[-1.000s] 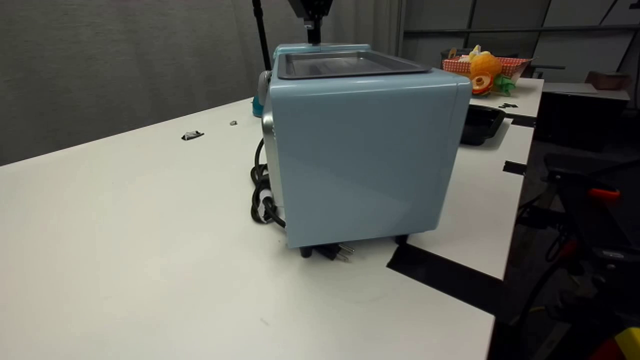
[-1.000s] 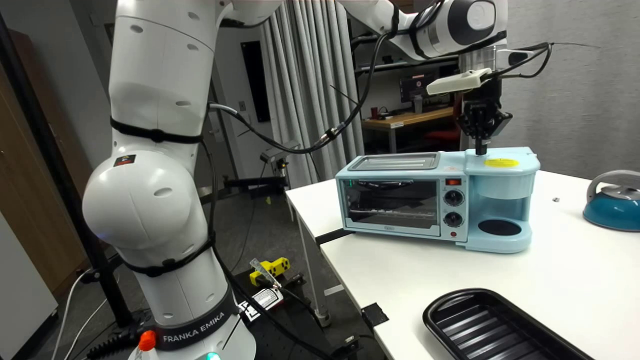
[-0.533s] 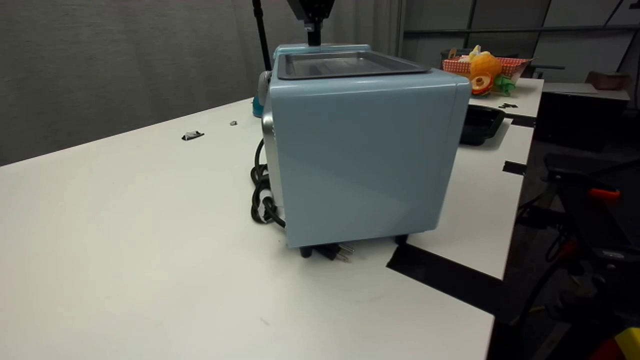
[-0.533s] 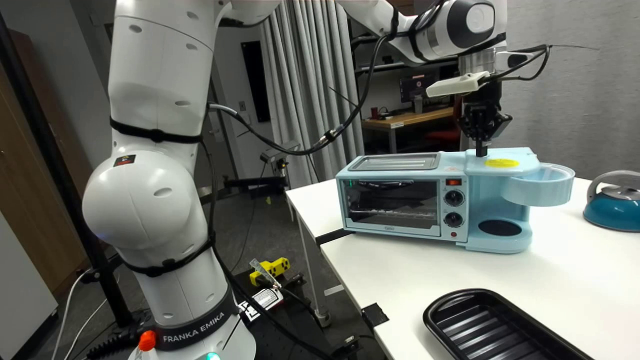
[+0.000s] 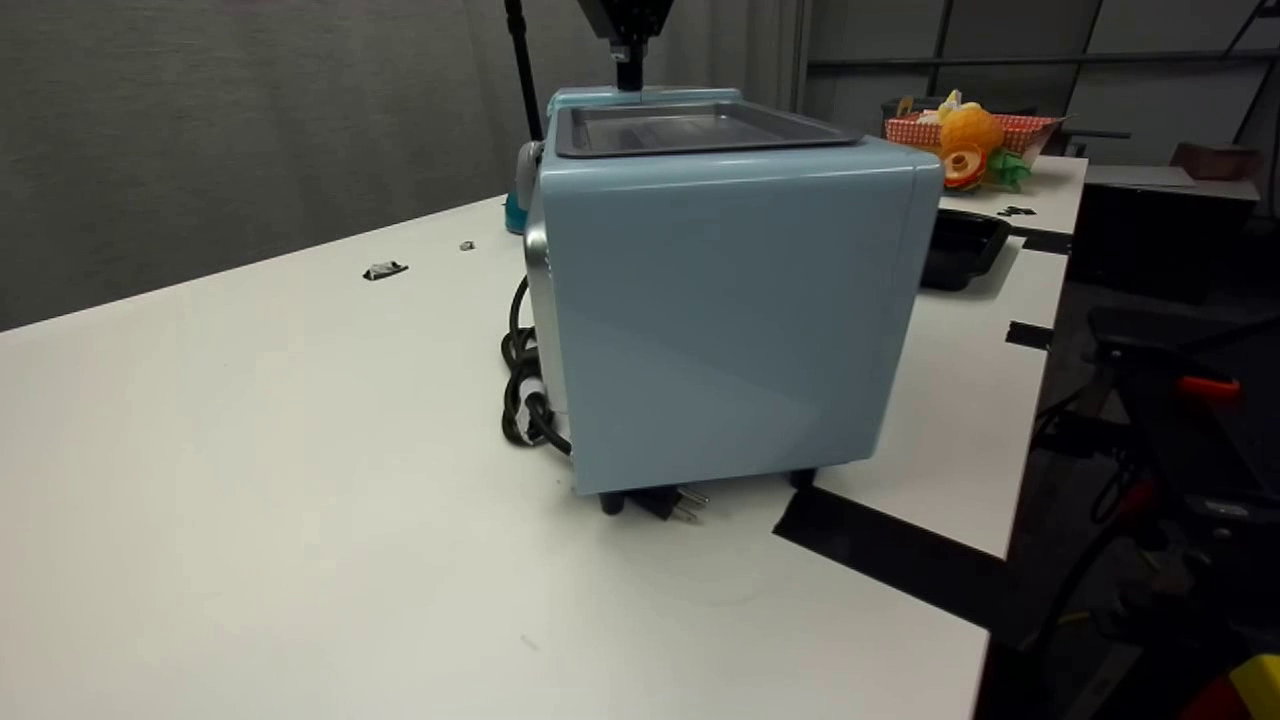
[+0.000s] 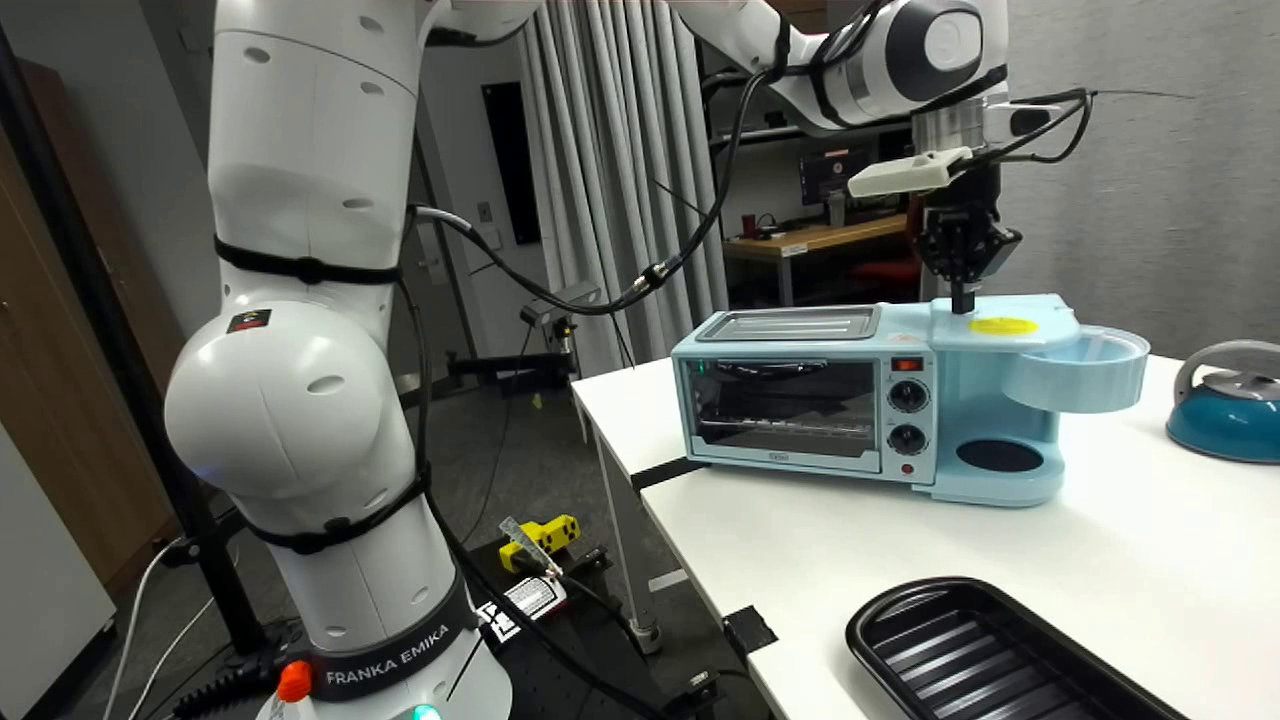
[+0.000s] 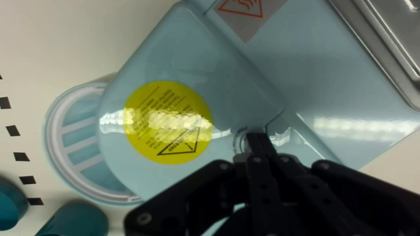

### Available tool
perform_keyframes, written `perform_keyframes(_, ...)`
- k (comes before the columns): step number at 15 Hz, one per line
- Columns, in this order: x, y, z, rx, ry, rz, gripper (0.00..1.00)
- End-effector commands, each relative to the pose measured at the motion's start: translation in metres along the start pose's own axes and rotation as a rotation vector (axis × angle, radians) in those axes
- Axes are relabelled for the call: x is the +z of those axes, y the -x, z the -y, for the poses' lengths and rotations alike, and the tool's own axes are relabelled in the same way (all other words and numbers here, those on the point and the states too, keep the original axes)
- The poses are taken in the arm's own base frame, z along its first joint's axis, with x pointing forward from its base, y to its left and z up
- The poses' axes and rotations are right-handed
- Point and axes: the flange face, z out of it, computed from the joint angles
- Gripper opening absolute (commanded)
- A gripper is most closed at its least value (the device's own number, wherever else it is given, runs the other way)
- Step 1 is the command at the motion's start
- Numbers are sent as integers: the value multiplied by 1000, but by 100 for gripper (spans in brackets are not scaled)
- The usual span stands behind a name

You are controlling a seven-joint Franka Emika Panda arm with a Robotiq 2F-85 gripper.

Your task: Press the blue button on the top right side of the breakfast station

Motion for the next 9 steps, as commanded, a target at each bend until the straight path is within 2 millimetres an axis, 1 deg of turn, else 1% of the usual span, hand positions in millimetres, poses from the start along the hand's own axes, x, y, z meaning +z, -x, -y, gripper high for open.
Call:
perform_keyframes(1,7,11,-11,10,2,4,0)
perform_keyframes(5,-37,22,-12,-8,-1,-37,0)
perform_keyframes(9,-76,41,-18,-13,-14,-84,0)
